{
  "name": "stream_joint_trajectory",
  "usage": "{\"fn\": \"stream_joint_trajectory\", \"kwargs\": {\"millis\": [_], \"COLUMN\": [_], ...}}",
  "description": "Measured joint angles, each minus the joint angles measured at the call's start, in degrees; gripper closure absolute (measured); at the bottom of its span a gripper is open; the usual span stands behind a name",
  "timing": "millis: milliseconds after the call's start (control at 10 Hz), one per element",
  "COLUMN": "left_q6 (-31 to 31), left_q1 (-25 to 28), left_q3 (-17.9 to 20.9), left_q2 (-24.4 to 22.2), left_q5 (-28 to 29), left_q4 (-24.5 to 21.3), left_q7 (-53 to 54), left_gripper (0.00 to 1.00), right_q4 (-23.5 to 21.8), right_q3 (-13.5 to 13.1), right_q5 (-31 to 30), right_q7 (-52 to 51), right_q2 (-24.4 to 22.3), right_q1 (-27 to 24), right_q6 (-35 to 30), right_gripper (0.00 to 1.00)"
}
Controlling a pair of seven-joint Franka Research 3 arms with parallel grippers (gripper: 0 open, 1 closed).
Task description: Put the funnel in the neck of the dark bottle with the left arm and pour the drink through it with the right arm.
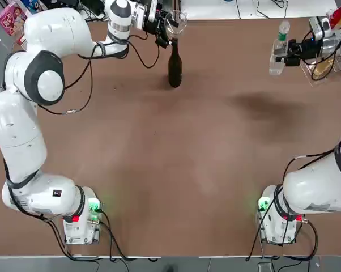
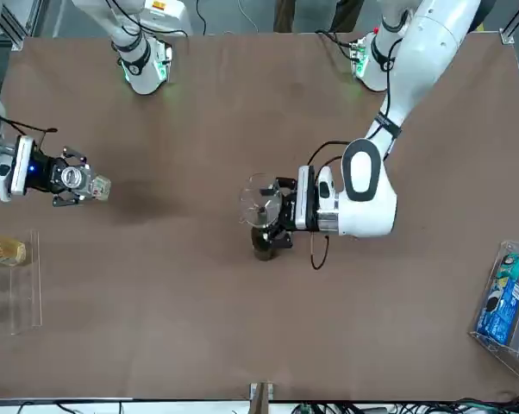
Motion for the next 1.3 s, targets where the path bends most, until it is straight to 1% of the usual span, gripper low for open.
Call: {"fn": "stream_joint_trajectory", "kwargs": {"millis": [100,200,300,400,600,700,900,1100,1200,1300], "left_q6": [-0.02,-0.02,-0.08,-0.15,-0.23,-0.55,-0.59,-0.60,-0.60,-0.60], "left_q1": [0.00,0.02,0.12,0.27,0.55,0.69,0.70,0.72,0.72,0.73], "left_q3": [-0.09,-0.11,-0.11,-0.11,-0.11,-0.13,-0.14,-0.15,-0.16,-0.16], "left_q2": [0.17,0.25,0.29,0.31,0.32,0.32,0.32,0.33,0.33,0.33], "left_q5": [-0.51,-0.91,-1.01,-1.01,-1.02,-1.02,-1.02,-1.02,-1.02,-1.02], "left_q4": [0.01,0.01,0.01,0.02,0.02,0.04,0.04,0.04,0.05,0.05], "left_q7": [0.00,0.00,0.00,0.06,0.51,0.62,0.68,1.16,1.55,1.68], "left_gripper": [0.03,0.14,0.29,0.47,0.60,0.76,0.75,0.75,0.75,0.75], "right_q4": [-0.05,-0.05,-0.08,-0.12,-0.39,-0.48,-0.49,-0.44,-0.36,0.05], "right_q3": [2.43,5.02,7.60,10.07,14.28,16.64,22.85,29.92,33.24,35.83], "right_q5": [-0.57,-1.69,-2.94,-3.91,-5.07,-5.73,-8.00,-11.13,-12.65,-14.72], "right_q7": [5.45,11.73,18.81,25.73,35.51,40.21,51.70,65.94,73.14,80.20], "right_q2": [-2.28,-4.95,-8.01,-11.04,-15.23,-16.66,-19.64,-22.64,-23.92,-24.90], "right_q1": [0.14,0.27,0.33,0.36,0.35,0.32,0.35,0.38,0.40,0.41], "right_q6": [3.06,5.87,7.99,9.61,13.02,15.19,20.14,25.06,26.80,27.73], "right_gripper": [0.52,0.52,0.52,0.52,0.52,0.52,0.52,0.52,0.52,0.52]}}
